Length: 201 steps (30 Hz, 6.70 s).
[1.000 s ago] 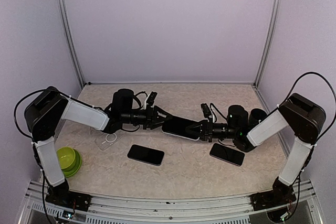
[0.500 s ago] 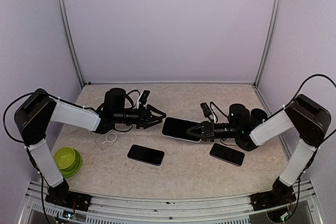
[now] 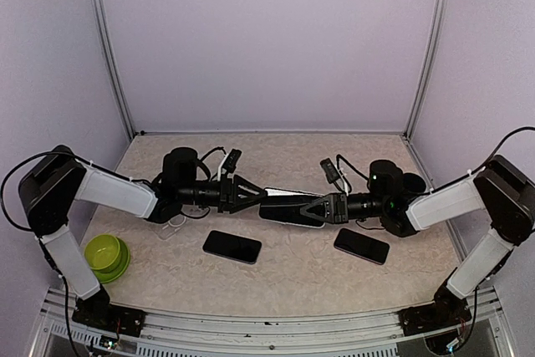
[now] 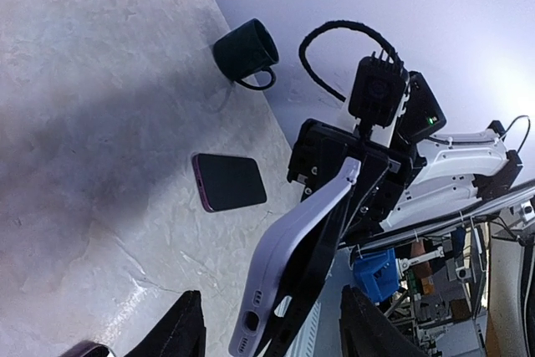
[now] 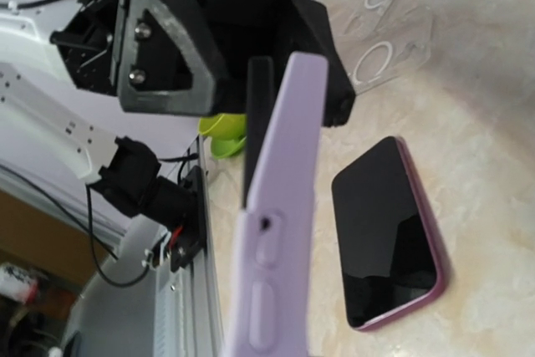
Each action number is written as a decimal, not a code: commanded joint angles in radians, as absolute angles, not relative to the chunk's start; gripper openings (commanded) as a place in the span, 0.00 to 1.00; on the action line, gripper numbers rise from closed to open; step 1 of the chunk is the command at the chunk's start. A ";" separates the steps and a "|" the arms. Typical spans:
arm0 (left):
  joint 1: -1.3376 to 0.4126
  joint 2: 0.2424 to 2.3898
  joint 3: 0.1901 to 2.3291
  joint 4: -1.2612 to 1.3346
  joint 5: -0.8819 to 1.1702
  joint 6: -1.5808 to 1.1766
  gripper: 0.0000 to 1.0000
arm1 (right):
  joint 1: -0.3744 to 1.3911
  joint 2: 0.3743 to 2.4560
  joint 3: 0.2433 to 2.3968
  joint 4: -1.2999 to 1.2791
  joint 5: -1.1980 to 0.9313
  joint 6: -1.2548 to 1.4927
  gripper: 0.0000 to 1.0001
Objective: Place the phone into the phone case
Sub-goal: Install the phone on the phone case, then press the corner of the phone case at the bottom left corner of the phone case, then press the corner of the phone case at the bottom right corner of the phone case.
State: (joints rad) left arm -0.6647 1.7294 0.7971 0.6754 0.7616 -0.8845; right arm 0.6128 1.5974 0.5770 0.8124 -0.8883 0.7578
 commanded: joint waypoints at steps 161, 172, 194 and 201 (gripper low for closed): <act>-0.770 1.683 0.761 0.781 0.780 -0.807 0.45 | 0.601 1.305 0.609 0.604 -0.743 0.482 0.00; -0.741 1.717 0.740 0.870 0.751 -0.852 0.43 | 0.601 1.309 0.597 0.651 -0.796 0.526 0.00; -0.753 1.754 0.790 0.906 0.773 -0.884 0.10 | 0.601 1.350 0.588 0.681 -0.828 0.542 0.00; -0.752 1.761 0.792 0.901 0.775 -0.880 0.00 | 0.601 1.333 0.595 0.581 -0.772 0.473 0.00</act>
State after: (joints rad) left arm -0.7479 1.7477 0.7715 0.8928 0.7803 -0.8810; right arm 0.6048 1.3529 0.5797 0.6048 -0.8062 0.5480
